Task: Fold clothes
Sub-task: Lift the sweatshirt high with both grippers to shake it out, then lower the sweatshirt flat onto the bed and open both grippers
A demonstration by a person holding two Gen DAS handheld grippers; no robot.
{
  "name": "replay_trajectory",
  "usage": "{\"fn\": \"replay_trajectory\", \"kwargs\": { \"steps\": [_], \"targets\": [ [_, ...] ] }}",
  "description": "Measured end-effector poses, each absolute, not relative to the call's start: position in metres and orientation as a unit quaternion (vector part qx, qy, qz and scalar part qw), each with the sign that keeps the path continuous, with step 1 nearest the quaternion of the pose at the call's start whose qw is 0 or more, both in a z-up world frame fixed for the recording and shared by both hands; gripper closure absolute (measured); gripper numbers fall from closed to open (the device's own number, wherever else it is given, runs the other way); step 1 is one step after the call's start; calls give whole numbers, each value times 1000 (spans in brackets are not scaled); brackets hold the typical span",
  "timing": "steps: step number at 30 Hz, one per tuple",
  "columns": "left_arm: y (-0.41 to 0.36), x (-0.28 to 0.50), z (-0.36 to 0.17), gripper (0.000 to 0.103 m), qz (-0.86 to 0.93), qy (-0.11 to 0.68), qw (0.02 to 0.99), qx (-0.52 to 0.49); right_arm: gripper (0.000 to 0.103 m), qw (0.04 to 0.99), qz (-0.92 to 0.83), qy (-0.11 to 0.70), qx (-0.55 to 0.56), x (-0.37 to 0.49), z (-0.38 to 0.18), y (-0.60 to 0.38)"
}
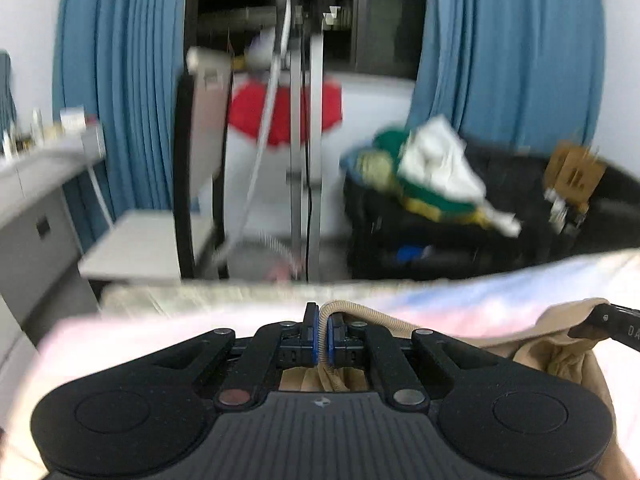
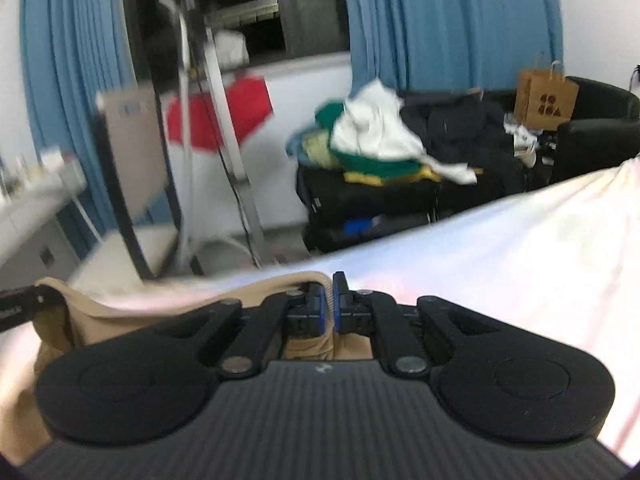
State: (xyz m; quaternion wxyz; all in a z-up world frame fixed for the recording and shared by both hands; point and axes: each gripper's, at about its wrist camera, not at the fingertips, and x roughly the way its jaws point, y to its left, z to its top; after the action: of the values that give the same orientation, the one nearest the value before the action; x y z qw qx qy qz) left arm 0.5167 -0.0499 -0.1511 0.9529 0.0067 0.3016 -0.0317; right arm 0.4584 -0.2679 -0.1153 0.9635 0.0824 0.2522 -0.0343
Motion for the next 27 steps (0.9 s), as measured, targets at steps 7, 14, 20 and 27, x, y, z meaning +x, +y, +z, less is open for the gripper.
{"fn": "replay_trajectory", "kwargs": {
  "steps": [7, 14, 20, 27],
  "targets": [
    [-27, 557, -189, 57, -64, 358, 931, -33, 79, 956, 14, 261, 135, 483, -161, -289],
    [4, 499, -129, 16, -87, 343, 933, -69, 15, 965, 49, 232, 115, 430, -123, -276],
    [66, 390, -86, 16, -93, 321, 935, -122, 15, 961, 60, 218, 160, 316, -86, -265],
    [155, 301, -86, 19, -36, 326, 920, -213, 15, 942, 73, 222, 241, 169, -82, -248]
  ]
}}
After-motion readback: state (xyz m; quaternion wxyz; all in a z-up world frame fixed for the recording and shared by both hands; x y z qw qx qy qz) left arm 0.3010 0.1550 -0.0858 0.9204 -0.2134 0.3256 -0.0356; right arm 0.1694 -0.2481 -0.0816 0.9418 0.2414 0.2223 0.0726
